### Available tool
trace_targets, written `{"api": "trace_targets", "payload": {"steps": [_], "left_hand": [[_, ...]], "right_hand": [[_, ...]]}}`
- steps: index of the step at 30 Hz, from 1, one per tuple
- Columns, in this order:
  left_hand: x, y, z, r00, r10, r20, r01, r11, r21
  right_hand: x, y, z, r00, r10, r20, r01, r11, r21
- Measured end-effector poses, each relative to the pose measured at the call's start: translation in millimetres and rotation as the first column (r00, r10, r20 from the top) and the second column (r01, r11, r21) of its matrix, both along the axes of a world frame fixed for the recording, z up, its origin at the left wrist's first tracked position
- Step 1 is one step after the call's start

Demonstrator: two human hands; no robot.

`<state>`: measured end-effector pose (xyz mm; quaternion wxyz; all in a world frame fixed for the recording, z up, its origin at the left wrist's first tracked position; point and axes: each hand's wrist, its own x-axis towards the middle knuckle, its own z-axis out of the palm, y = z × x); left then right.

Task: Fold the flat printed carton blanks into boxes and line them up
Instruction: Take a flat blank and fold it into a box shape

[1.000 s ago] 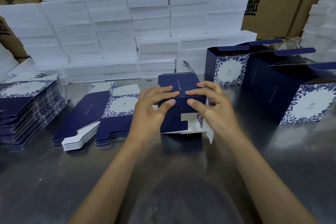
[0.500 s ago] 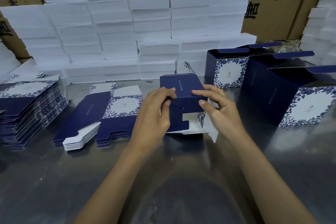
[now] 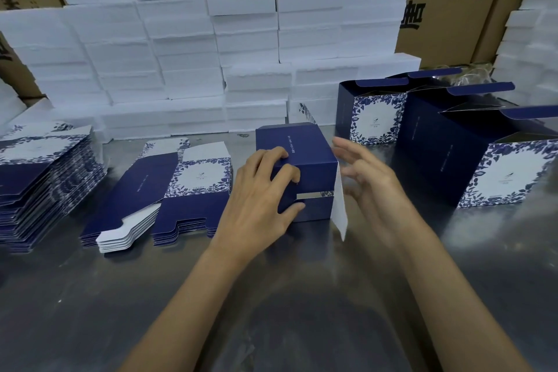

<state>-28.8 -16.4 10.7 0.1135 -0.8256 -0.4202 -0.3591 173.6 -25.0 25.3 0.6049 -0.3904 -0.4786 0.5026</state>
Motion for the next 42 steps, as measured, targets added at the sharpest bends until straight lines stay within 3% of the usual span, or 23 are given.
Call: {"api": "trace_targets", "payload": {"steps": [3, 7, 10, 12, 16, 25, 42], "left_hand": [[1.2, 2.1, -1.0, 1.000, -0.010, 0.022, 0.009, 1.000, 0.011], [2.1, 2.0, -5.9, 0.989, -0.050, 0.143, 0.057, 0.997, -0.047], [4.8, 2.0, -3.9, 0.897, -0.031, 0.442, 0.120, 0.977, -0.175], [2.9, 4.7, -2.7, 0.840, 0.005, 0.542, 0.169, 0.948, -0.271], [-2.8, 4.5, -3.6, 0.808, 0.020, 0.589, 0.323, 0.820, -0.472], [0.6, -0.4, 3.1, 0.761, 0.054, 0.646, 0.394, 0.752, -0.528], [3.4, 1.1, 5.2, 0.686, 0.133, 0.715, 0.439, 0.708, -0.553]], "right_hand": [[4.8, 5.2, -10.3, 0.999, 0.011, 0.050, -0.005, 0.994, -0.106], [1.3, 0.6, -23.0, 0.937, 0.279, 0.212, -0.265, 0.960, -0.094], [-2.3, 4.2, -27.6, 0.942, 0.213, 0.261, -0.190, 0.976, -0.110], [-9.2, 5.8, -31.0, 0.953, 0.088, 0.290, -0.059, 0.992, -0.107], [-23.3, 11.2, -41.6, 0.947, -0.113, 0.299, 0.121, 0.993, -0.007], [-35.1, 13.1, -47.0, 0.865, -0.350, 0.359, 0.341, 0.936, 0.090], [-37.8, 9.9, -41.5, 0.849, -0.381, 0.365, 0.372, 0.923, 0.098]]}}
